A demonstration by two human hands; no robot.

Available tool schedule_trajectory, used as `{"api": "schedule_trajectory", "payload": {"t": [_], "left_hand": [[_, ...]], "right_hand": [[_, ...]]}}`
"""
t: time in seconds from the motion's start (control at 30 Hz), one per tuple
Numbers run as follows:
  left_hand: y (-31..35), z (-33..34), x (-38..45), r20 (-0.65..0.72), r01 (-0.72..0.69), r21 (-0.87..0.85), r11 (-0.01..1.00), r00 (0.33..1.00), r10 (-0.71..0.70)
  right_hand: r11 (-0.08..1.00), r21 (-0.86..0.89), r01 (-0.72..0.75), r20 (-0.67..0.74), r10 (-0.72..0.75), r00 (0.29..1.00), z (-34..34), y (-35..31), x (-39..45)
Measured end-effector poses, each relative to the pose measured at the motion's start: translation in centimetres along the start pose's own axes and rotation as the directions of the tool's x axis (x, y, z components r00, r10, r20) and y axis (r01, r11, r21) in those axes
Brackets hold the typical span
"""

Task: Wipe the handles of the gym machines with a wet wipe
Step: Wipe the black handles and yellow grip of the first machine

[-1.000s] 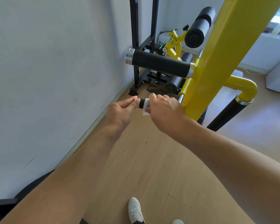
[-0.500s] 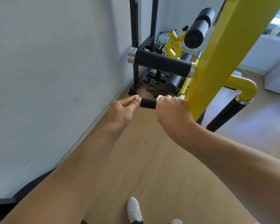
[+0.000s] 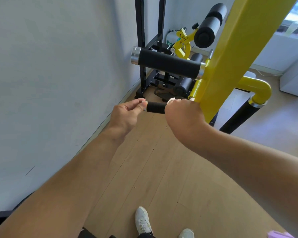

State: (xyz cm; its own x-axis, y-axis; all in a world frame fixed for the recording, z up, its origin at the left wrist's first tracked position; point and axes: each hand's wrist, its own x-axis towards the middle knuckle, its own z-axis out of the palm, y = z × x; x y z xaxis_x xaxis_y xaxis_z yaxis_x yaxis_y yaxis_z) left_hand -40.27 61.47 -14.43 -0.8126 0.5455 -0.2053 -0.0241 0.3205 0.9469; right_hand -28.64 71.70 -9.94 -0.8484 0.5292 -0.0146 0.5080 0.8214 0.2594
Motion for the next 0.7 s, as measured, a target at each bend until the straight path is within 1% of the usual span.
{"api": "schedule_trajectory", "payload": {"t": [0.03, 0.07, 0.13, 0.17, 0.23, 0.27, 0.3, 0.33, 0.4, 0.43, 0.47, 0.5, 0.53, 0.57, 0.6, 0.63, 0.67, 0.7], "left_hand": [[0.0, 0.1, 0.0, 0.002, -0.009, 0.006, 1.000, 1.000, 0.009], [0.0, 0.2, -0.1, 0.004, -0.017, 0.018, 1.000, 1.000, 0.017], [0.0, 0.2, -0.1, 0.007, -0.025, 0.048, 0.999, 1.000, 0.025], [0.0, 0.1, -0.1, 0.012, -0.028, 0.064, 0.998, 1.000, 0.027], [0.2, -0.1, 0.2, 0.025, -0.032, 0.068, 0.997, 0.999, 0.030], [0.3, -0.2, 0.2, 0.034, -0.029, 0.055, 0.998, 0.999, 0.027], [0.4, -0.3, 0.2, 0.040, -0.023, 0.043, 0.999, 0.999, 0.021], [0.4, -0.4, 0.3, 0.043, -0.017, 0.035, 0.999, 0.999, 0.016], [0.2, -0.6, 0.2, 0.043, -0.011, 0.023, 1.000, 0.999, 0.010], [0.0, -0.7, 0.1, 0.042, -0.014, 0.019, 1.000, 0.999, 0.013], [-0.2, -0.7, -0.1, 0.040, -0.019, 0.015, 1.000, 0.999, 0.019], [-0.4, -0.6, -0.2, 0.037, -0.020, 0.009, 1.000, 0.999, 0.020], [-0.4, -0.4, -0.3, 0.031, -0.017, 0.000, 1.000, 0.999, 0.017], [-0.4, -0.3, -0.3, 0.020, -0.019, -0.006, 1.000, 1.000, 0.019], [-0.4, -0.2, -0.3, 0.007, -0.025, -0.009, 1.000, 1.000, 0.025], [-0.4, -0.1, -0.3, -0.005, -0.033, -0.005, 0.999, 0.999, 0.033], [-0.4, 0.0, -0.2, -0.011, -0.042, 0.005, 0.999, 0.999, 0.042], [-0.4, 0.0, -0.2, -0.011, -0.054, 0.017, 0.998, 0.998, 0.054]], "right_hand": [[1.000, -0.014, -0.003, -0.008, 0.003, 1.000, 0.1, 0.0, -0.2], [1.000, 0.013, -0.004, -0.018, 0.004, 1.000, 0.3, 0.1, -0.2], [0.985, 0.169, 0.028, -0.052, -0.020, 0.998, 1.1, 0.3, 0.5], [0.961, 0.271, 0.060, -0.078, -0.040, 0.996, 1.6, 0.3, 1.0], [0.879, 0.466, 0.106, -0.128, -0.051, 0.990, 2.4, -0.1, 2.1], [0.834, 0.543, 0.098, -0.112, -0.043, 0.993, 2.5, -0.4, 2.8], [0.804, 0.591, 0.072, -0.055, -0.049, 0.997, 2.3, -0.5, 3.4], [0.793, 0.608, 0.043, 0.039, -0.085, 0.996, 2.1, -0.5, 4.2], [0.800, 0.600, -0.013, 0.264, -0.183, 0.947, 1.0, 0.1, 5.6], [0.813, 0.582, -0.023, 0.339, -0.218, 0.915, 0.3, 0.4, 5.9], [0.837, 0.547, -0.003, 0.376, -0.243, 0.894, -0.1, 0.6, 6.1], [0.867, 0.496, 0.046, 0.369, -0.259, 0.893, -0.2, 0.5, 6.1], [0.891, 0.441, 0.105, 0.315, -0.263, 0.912, 0.1, 0.2, 5.7], [0.907, 0.388, 0.160, 0.194, -0.251, 0.949, 1.0, -0.2, 5.0], [0.916, 0.355, 0.188, 0.001, -0.201, 0.980, 2.3, -0.7, 3.9], [0.920, 0.338, 0.200, -0.175, -0.147, 0.974, 3.6, -1.1, 2.7], [0.916, 0.332, 0.224, -0.333, -0.108, 0.937, 4.9, -1.3, 1.8], [0.911, 0.327, 0.253, -0.455, -0.083, 0.887, 6.0, -1.3, 1.1]]}}
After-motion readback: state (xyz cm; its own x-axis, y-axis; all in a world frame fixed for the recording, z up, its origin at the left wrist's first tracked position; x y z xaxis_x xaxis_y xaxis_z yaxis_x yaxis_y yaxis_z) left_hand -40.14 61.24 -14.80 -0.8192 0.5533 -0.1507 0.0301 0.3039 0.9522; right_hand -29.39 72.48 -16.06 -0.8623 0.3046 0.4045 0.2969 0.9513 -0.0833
